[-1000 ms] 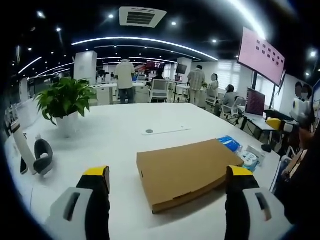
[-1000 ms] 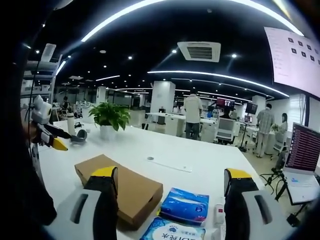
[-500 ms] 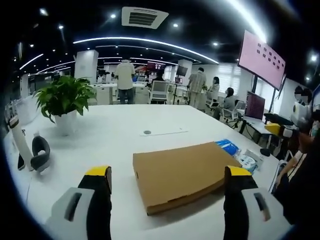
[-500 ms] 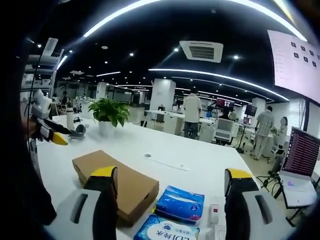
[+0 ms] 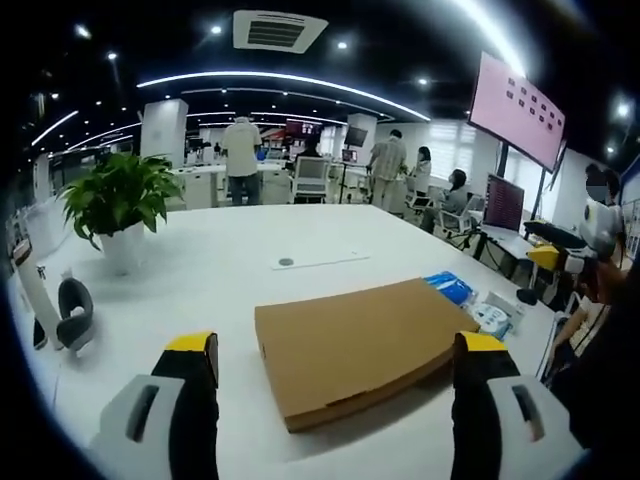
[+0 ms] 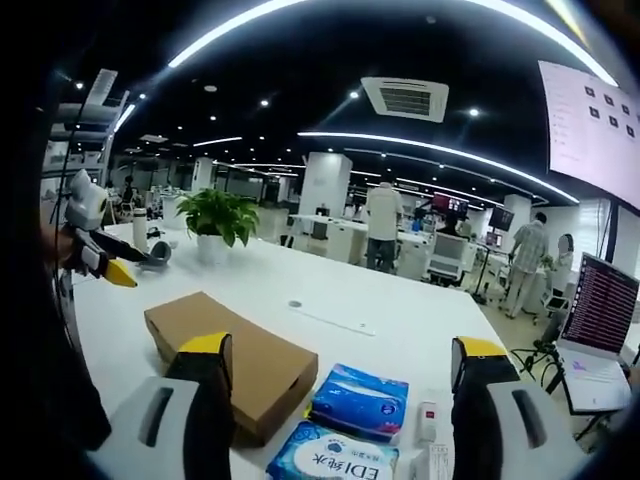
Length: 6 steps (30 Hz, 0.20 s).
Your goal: Operate the shoe box by opening the lid, removing the specified soft item, and placing it in the target area until the item is outside and the box remains undamaged.
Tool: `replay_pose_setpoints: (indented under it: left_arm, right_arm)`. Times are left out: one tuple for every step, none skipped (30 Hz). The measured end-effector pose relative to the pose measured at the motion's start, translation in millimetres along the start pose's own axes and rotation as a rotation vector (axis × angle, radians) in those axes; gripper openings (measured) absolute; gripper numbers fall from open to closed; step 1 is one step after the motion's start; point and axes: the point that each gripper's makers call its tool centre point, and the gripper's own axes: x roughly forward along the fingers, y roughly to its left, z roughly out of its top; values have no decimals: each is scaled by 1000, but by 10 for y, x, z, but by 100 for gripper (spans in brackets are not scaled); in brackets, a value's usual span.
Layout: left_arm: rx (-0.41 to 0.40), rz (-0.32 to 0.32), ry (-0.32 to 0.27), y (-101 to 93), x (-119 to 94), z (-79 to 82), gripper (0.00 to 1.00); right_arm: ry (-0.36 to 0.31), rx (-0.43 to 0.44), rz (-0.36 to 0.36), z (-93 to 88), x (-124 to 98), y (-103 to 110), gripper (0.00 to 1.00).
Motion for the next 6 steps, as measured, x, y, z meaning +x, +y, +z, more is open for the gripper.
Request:
replay_pose_setpoints:
  left_arm:
    - [5, 0, -1, 2, -9, 12, 99]
    - [8, 0, -6, 6, -17, 23, 99]
    - [10, 0, -8, 15, -22, 26, 99]
    - [9, 3, -6, 29, -23, 20, 99]
    - [5, 10, -2, 52, -27, 6, 99]
    - [0, 13, 1, 64, -28, -3, 99]
  right_arm:
    - [-1, 2, -1, 6, 3, -3, 91]
    - [-4, 2, -1, 13, 7, -4, 91]
    - [-5, 1, -1, 17, 14, -6, 90]
    - [-5, -1, -1, 18, 19, -8, 90]
    - [-5, -2, -2, 18, 26, -10, 90]
    - [-5, 0, -1, 17, 30, -11, 90]
